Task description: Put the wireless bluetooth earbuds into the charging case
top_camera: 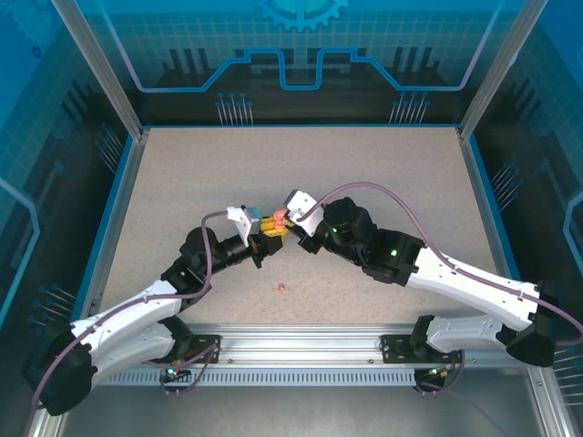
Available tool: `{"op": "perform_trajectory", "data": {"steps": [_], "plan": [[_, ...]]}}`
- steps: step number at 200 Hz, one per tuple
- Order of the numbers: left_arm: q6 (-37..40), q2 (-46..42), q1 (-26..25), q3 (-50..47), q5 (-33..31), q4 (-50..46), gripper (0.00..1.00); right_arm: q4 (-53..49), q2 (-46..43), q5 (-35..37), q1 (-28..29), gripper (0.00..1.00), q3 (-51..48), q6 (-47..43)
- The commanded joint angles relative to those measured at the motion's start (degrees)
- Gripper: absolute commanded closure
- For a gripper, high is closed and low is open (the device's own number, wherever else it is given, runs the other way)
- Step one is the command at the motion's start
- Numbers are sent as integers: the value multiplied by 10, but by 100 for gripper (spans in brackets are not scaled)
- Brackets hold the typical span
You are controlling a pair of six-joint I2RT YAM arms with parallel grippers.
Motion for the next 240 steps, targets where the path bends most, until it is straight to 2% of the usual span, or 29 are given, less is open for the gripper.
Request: {"op": "perform_trajectory", "data": {"steps": [1,59,177,240], "plan": [[-7,0,-5,18,15,24,100,18,11,7,11,79,4,-3],[-6,0,-4,16,14,25,100,10,37,16,12,79,16,0],[-7,1,-5,13,11,31,100,-17,20,-69,12,78,5,2],[-7,0,-5,11,11,33,100,-28,22,-107,1,73,15,10]]}}
